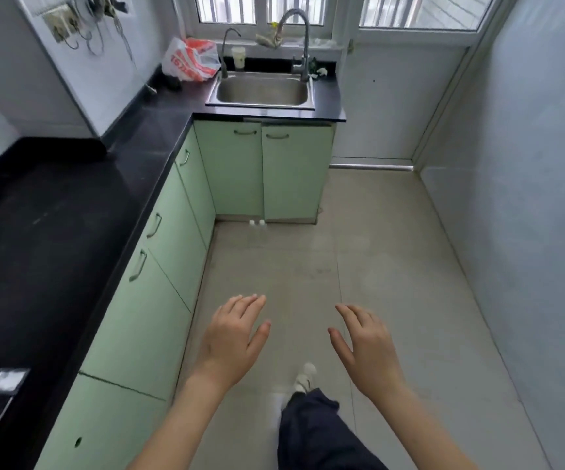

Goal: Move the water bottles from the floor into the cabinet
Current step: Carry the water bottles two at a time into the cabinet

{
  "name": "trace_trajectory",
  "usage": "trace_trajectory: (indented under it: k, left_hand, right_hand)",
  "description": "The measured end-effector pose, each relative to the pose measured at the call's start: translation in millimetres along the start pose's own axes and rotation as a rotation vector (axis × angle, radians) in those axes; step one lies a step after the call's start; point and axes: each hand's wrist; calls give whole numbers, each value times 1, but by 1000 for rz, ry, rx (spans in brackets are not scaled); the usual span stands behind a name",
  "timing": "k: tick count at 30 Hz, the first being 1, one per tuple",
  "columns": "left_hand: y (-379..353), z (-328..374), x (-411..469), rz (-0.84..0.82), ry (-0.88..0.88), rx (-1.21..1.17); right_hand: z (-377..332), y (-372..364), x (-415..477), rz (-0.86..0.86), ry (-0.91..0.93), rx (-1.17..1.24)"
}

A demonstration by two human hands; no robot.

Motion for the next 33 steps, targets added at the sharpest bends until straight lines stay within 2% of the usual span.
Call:
trace_trajectory:
  k: [6, 16, 20, 27, 33]
  left_hand:
    - [-20, -31, 122, -51, 119, 14]
    - [32, -69, 364, 76, 135, 63]
    - [4, -110, 421, -13, 142, 48]
    - [-54, -195, 501, -270, 82, 76]
    - [-74, -241, 592, -258, 93, 47]
  right_hand:
    - [54, -43, 157, -89, 37, 35]
    - [90, -57, 417, -4, 153, 48]
    - [105, -99, 470, -44, 91, 48]
    - [115, -186, 516, -232, -75, 9]
    - [127, -232, 593, -246, -146, -13]
Point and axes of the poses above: each hand's wrist, its own x-axis towards the middle knuckle, its own y-axis out of the back of the hand, z = x × y, and after that the axes turned 10 degrees about y, right-handed
